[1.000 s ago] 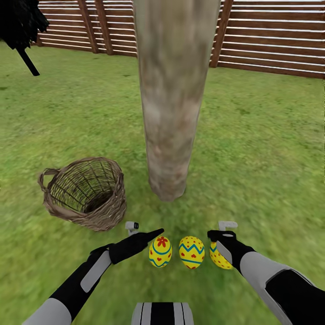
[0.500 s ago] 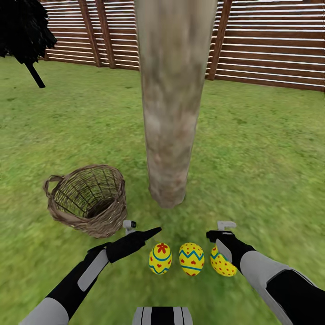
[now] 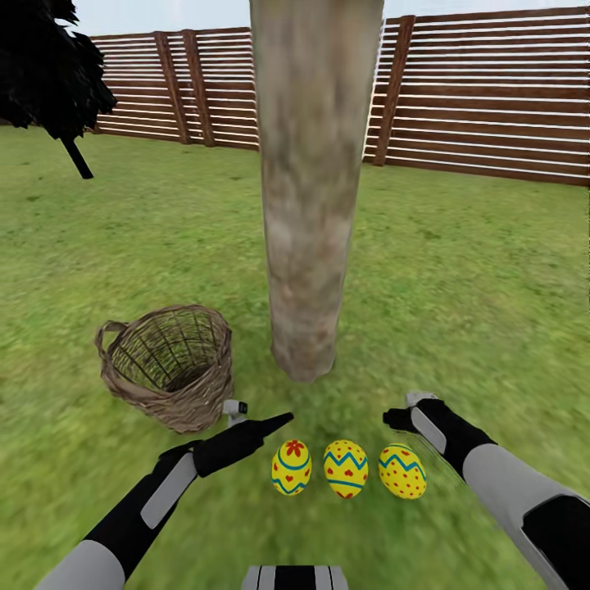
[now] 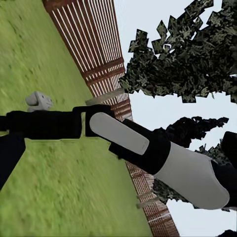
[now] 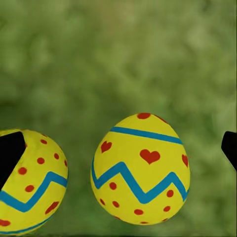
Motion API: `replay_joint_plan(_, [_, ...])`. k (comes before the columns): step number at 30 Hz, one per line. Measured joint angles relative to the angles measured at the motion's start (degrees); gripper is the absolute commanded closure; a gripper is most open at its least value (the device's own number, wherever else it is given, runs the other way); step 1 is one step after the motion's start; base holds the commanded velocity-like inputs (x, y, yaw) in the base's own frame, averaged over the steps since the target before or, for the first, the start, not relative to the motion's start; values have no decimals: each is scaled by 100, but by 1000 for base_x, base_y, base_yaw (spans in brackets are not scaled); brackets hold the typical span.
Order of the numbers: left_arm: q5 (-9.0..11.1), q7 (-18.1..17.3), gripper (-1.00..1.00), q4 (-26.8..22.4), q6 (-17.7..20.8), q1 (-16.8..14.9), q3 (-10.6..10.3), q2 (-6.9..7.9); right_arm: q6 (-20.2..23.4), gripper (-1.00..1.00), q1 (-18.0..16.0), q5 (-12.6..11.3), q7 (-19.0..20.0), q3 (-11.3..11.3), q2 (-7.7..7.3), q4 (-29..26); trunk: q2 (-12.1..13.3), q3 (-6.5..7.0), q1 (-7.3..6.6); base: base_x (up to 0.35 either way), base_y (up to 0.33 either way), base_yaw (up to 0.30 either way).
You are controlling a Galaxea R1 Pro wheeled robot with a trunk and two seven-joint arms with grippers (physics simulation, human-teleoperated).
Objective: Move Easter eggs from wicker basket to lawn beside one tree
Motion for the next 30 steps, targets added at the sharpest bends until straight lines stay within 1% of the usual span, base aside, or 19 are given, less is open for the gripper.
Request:
replay_joint_plan(1, [5, 2, -100, -7, 5, 0, 0, -16, 103, -100, 0, -15, 389, -3, -114, -27, 1, 22, -3, -1, 0, 0])
replay_joint_plan(2, [5, 3, -100, -12, 7, 0, -2, -23, 174, -100, 1, -26, 644, -4, -184, -40, 3, 44, -5, -1, 0, 0])
replay_joint_plan(3, [5, 5, -100, -13, 8, 0, -4, -25, 209, -100, 1, -47, 763, 0, -214, -45, 4, 66, -8, 0, 0, 0])
replay_joint_plan(5, [4, 8, -100, -17, 10, 0, -3, -17, 360, -100, 1, -111, 1161, 15, -300, -56, 7, 111, -13, 0, 0, 0])
replay_joint_plan(6, [8, 6, -100, -23, 10, 0, -4, 20, 486, -100, 1, -122, 1392, 18, -338, -51, 8, 133, -15, 0, 0, 0])
replay_joint_plan(7, [10, 2, -100, -18, 10, 0, -10, 73, 567, -100, 1, -127, 1501, 21, -352, -45, 9, 155, -18, 0, 0, 0])
replay_joint_plan(8, [14, 0, -100, -6, 10, 0, -18, 168, 635, -100, 1, -130, 1569, 22, -361, -36, 11, 177, -21, 0, 0, 0])
replay_joint_plan(10, [18, -3, -100, 29, 6, 3, -28, 389, 713, -100, 1, -134, 1637, 29, -367, -5, 13, 222, -26, 0, 0, 0])
replay_joint_plan(12, [11, -13, -100, 140, -5, 13, -34, 542, 750, -100, 1, -141, 1666, 38, -372, 23, 16, 266, -31, 0, 0, 0])
replay_joint_plan(15, [-14, -19, -100, 522, -12, 24, -43, 653, 764, -100, 8, -151, 1681, 51, -372, 39, 20, 332, -38, 0, 0, 0])
replay_joint_plan(17, [-30, -20, -100, 688, -19, 36, -56, 678, 768, -100, 23, -153, 1686, 56, -367, 48, 23, 377, -44, 0, 0, 0])
replay_joint_plan(18, [-42, -17, -100, 855, -23, 62, -76, 684, 766, -100, 68, -153, 1688, 59, -363, 71, 24, 398, -46, 0, 0, 0])
replay_joint_plan(22, [-53, -11, -100, 1190, -24, 124, -148, 693, 752, -100, 297, -119, 1712, 61, -357, 97, 30, 487, -56, 0, 0, 0])
replay_joint_plan(23, [-59, -10, -100, 1372, -28, 135, -196, 703, 747, -100, 415, -101, 1733, 64, -354, 96, 31, 509, -59, 0, 0, 0])
replay_joint_plan(27, [-68, -4, -100, 1697, -55, 140, -313, 712, 745, -100, 555, -94, 1753, 71, -340, 94, 36, 598, -69, 0, 0, 0])
replay_joint_plan(29, [-75, 4, -100, 1986, -76, 141, -386, 722, 744, -100, 648, -92, 1758, 76, -334, 93, 39, 642, -74, 0, 0, 0])
replay_joint_plan(30, [-79, 9, -100, 2242, -89, 142, -414, 728, 744, -100, 720, -88, 1759, 78, -330, 94, 41, 664, -77, 0, 0, 0])
